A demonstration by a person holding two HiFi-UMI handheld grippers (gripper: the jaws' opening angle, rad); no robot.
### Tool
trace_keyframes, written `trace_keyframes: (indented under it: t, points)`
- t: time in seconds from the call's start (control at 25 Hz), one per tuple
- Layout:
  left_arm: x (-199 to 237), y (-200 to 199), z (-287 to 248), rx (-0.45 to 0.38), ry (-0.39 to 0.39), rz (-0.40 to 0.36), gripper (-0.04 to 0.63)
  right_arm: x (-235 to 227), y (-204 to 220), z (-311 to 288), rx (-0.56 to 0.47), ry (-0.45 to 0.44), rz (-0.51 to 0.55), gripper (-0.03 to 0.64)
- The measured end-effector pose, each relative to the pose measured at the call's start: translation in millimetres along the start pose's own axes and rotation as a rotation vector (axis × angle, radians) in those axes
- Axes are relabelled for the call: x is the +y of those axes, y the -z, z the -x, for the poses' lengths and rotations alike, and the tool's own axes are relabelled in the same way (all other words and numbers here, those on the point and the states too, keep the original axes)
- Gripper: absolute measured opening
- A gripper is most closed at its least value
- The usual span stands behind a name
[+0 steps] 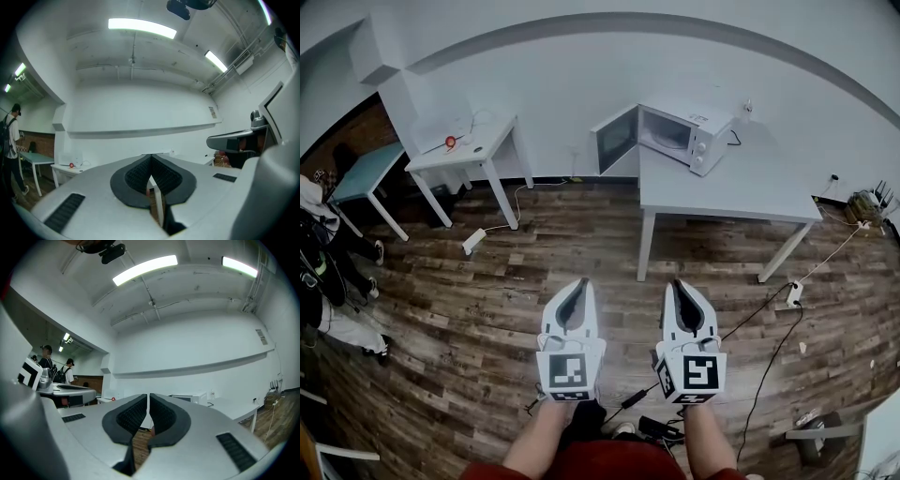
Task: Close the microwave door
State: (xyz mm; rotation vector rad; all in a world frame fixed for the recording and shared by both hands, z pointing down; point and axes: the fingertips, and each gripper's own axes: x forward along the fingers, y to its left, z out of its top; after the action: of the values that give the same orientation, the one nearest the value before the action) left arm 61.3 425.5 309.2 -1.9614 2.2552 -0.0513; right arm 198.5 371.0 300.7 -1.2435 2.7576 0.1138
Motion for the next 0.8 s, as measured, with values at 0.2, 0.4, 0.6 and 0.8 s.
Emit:
trace_keyframes:
  t: [0.2, 0.4, 0.6, 0.8]
  points:
    - [6.0, 7.7, -28.2, -0.007, 0.013, 0.014, 0.026, -6.7, 6.9, -27.9, 0.002, 0.004, 0.012, 0.038]
    - [21.7, 12.1, -63.5, -0.009, 0.029, 0.022, 0.026, -8.8, 12.8, -64.9, 0.014, 0.012, 0.013, 0.038]
    - [49.5, 17.3, -95.9, -0.011, 0.032, 0.038, 0.026, -1.4, 16.6, -105.6, 0.021, 0.016, 0.017, 0.038]
    - [84.9, 27.1, -123.4, -0.014, 0.036, 0.048, 0.026, 12.2, 24.6, -147.9, 0.031, 0.024, 0.024, 0.038]
